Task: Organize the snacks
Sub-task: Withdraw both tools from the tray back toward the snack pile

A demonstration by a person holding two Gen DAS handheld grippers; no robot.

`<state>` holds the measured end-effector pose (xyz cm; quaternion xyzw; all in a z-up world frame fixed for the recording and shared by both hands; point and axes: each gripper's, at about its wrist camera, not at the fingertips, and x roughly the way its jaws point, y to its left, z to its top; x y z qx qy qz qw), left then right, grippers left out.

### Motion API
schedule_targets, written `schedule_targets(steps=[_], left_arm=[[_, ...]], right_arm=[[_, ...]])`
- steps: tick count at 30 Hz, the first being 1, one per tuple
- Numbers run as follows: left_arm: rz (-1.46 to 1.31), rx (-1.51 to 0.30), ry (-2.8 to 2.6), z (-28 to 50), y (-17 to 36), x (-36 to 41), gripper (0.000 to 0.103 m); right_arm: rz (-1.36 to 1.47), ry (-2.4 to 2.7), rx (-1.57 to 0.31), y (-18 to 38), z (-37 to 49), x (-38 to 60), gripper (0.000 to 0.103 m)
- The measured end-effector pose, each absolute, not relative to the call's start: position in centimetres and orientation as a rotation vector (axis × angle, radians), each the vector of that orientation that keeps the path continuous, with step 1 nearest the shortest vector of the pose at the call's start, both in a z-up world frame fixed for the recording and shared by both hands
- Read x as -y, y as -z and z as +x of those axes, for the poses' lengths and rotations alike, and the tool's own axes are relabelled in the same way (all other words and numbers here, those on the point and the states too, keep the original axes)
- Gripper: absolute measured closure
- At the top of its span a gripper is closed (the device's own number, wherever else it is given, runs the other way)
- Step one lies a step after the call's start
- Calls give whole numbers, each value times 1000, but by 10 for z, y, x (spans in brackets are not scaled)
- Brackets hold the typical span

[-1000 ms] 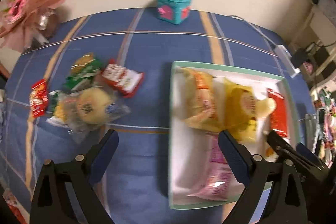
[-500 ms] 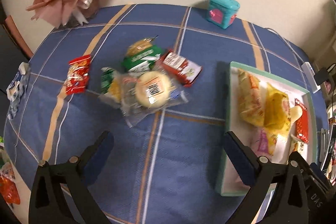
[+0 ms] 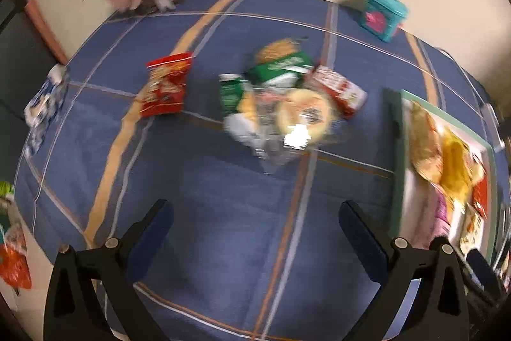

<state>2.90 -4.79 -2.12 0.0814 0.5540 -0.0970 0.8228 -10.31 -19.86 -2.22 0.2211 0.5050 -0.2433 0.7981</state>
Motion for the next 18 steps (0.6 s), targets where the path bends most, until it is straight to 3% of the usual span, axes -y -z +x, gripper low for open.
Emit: schedule_targets(steps=[18], left_arm=[[61,-1208,48,66,33,-8,0]], right_arm=[[492,363,-1119,37,-50,151,0]])
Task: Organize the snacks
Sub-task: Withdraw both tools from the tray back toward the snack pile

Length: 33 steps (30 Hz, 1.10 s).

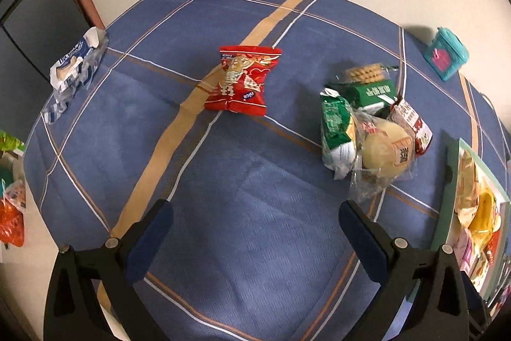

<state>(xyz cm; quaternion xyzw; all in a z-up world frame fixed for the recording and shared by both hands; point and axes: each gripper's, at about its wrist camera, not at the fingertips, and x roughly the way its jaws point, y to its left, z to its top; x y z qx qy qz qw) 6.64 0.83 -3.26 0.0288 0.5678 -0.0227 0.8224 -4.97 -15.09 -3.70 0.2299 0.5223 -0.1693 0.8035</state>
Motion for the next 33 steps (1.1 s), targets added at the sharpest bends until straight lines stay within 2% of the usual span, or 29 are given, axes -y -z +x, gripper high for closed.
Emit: schedule_targets(steps=[17,24,33], left_arm=[[-20,-1228,21,78,36,-23,0],[-37,-1234,24,87,38,-27,0],[-60,-1180,21,115,27,-36,0]], right_arm=[[495,265,-1048,25,-26,138,0],[498,277,-1070,33,-15,140,4],[484,286,-1042,26,4,144,4]])
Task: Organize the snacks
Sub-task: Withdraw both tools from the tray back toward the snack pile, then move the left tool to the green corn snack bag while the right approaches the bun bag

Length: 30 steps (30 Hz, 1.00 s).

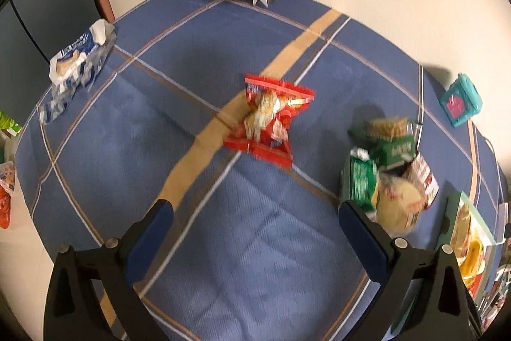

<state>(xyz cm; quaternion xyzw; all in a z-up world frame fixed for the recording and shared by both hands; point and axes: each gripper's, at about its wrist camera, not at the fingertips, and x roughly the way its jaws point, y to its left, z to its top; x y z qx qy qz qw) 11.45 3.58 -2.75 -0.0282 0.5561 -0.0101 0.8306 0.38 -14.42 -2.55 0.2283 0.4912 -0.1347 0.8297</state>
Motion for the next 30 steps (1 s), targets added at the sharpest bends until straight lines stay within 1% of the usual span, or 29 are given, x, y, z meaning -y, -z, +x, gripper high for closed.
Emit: schedule_targets(steps=[9,13,23,27,29,30], left_arm=[[-79,-1158,111,132,23,-20,0],[-113,-1184,162,140,30,-9,0],[-127,-1259,236,154,58,15,0],[-124,-1283,243,157,68,21,7],[-128,-1290,245,159,72,23,13],[-134,-1293,248,159,73,22,18]], right_arm=[[452,253,-1057,33,38,139,5],[430,239,-1076,41,50,135,7],[402,215,-1123,66,75,128,7],[394,206,-1144,78,81,126,7],[370,211,-1146,79,83,124,7],[358,214,-1146,79,83,122,7]])
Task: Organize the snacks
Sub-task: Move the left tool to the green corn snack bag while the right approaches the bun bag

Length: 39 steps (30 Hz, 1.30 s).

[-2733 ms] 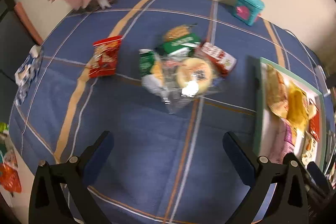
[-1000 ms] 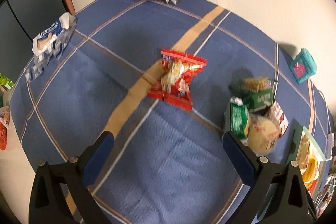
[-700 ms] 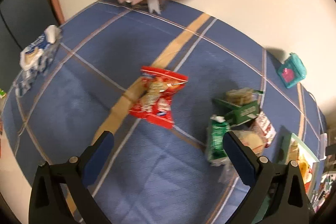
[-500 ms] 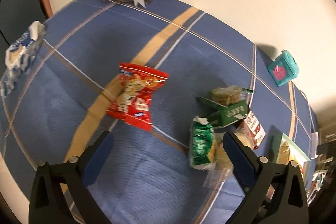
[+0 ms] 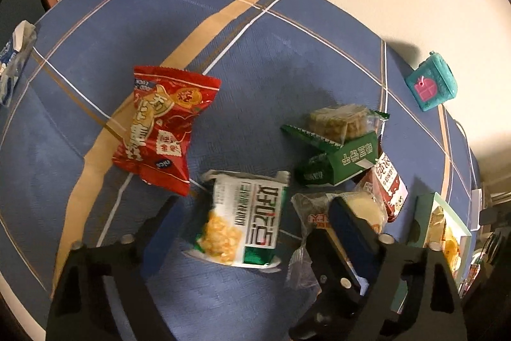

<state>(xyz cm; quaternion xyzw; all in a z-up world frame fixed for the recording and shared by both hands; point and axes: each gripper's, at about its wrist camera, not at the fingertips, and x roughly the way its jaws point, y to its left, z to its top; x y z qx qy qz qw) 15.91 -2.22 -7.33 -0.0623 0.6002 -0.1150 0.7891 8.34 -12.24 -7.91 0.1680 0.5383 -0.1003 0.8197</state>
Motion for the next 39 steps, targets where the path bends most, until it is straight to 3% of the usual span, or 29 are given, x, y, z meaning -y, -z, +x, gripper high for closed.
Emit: schedule_targets(steps=[4,14,32,34,39], left_arm=[[-182,-1306,265,159,77,16,21],[-241,-1313,253,154,71,-5,22],[-182,-1356,225,148,84,-1,28],[-157,-1366,211,147,89,1,38],[-125,-1351,201,144,86,1,48]], right_arm=[[345,222,-1146,79,85,120,9],[392,183,-1125,73,81,127,27],[525,220,-1137,74,66,165,31],[517,218,-1139,76,67,164,31],[532,214,-1139,79,68,168,28]])
